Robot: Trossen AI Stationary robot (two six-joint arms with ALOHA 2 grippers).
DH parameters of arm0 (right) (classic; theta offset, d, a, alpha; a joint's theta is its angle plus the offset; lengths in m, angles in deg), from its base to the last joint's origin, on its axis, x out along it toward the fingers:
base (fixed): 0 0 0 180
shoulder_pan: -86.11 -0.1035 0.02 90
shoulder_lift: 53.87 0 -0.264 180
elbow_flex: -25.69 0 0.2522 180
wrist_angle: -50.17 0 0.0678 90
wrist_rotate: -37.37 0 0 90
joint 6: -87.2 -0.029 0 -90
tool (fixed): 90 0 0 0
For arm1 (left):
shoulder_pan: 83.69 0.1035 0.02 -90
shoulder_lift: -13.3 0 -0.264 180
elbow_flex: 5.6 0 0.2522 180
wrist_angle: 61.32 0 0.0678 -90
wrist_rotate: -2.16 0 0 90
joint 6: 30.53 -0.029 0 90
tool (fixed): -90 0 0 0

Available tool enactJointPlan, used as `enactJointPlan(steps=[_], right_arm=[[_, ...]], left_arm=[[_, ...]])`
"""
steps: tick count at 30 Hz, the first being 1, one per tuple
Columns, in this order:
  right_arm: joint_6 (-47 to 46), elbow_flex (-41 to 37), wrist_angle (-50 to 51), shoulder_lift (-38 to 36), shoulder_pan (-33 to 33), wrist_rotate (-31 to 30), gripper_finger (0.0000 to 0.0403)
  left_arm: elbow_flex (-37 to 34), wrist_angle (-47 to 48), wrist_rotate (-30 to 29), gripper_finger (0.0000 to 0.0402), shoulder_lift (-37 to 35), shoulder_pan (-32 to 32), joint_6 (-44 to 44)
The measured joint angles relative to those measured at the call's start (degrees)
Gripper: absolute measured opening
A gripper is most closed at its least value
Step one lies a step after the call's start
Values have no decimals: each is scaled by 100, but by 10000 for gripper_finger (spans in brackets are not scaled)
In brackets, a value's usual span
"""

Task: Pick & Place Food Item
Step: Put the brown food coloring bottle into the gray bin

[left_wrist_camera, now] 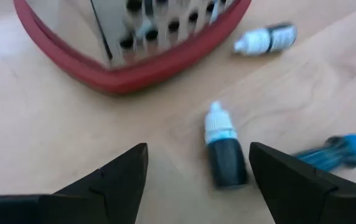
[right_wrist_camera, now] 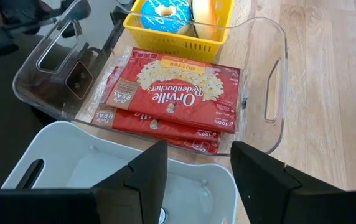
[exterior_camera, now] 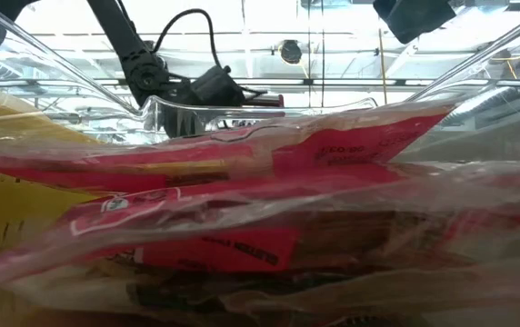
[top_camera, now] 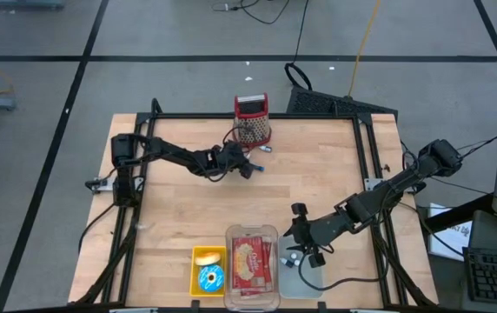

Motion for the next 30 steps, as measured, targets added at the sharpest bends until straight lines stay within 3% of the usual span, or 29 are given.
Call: enactJointPlan(steps=[9, 19, 30], right_arm=[[8, 0, -38, 0, 0, 0, 167], [10, 0, -18, -1, 0, 2, 167], [10, 0, -18, 0, 0, 2, 167]], left_arm=[[13, -20, -102, 282, 220, -43, 123], [7, 18, 209, 282, 209, -35, -962], [4, 2, 510, 282, 216, -31, -1318]])
